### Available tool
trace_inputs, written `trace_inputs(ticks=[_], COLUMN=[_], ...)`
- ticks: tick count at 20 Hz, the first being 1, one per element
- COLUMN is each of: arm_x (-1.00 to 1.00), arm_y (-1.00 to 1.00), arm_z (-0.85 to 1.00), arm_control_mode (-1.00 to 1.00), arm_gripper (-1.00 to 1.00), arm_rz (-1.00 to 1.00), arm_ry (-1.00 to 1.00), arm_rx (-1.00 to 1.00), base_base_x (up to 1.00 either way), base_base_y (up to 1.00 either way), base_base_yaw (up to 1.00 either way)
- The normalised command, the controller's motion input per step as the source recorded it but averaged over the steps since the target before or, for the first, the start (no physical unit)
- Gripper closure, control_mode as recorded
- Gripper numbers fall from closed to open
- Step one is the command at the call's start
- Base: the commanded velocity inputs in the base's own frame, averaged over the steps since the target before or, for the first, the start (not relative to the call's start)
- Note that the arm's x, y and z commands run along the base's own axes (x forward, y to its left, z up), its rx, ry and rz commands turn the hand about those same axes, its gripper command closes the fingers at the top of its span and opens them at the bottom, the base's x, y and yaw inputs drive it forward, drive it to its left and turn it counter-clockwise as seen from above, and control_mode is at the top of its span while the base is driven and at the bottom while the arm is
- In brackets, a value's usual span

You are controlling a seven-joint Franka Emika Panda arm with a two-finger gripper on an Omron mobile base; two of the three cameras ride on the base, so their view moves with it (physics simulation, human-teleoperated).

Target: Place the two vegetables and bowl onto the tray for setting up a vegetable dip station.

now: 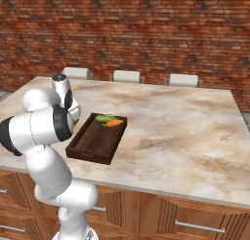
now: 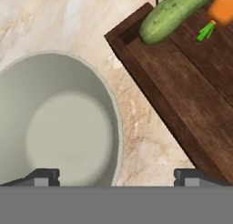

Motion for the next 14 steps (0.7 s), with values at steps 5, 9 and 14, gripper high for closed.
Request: trace_inputs(ticks=[5, 9, 14], arm_x=[-0.05, 0.00, 0.00], arm_y=[0.00, 0.00, 0.00], arm_z=[-0.02, -0.02, -0.09], arm_control_mode=[-1.00, -1.00, -1.00], arm_gripper=[-1.00, -1.00, -1.00], arm_rz=[0.00, 0.00, 0.00], arm_ry=[0.00, 0.00, 0.00], arm_rx=[0.00, 0.00, 0.00], base_base_x=[0.00, 0.00, 0.00], base_base_y=[0.00, 0.00, 0.00], base_base_yaw=[0.00, 0.00, 0.00])
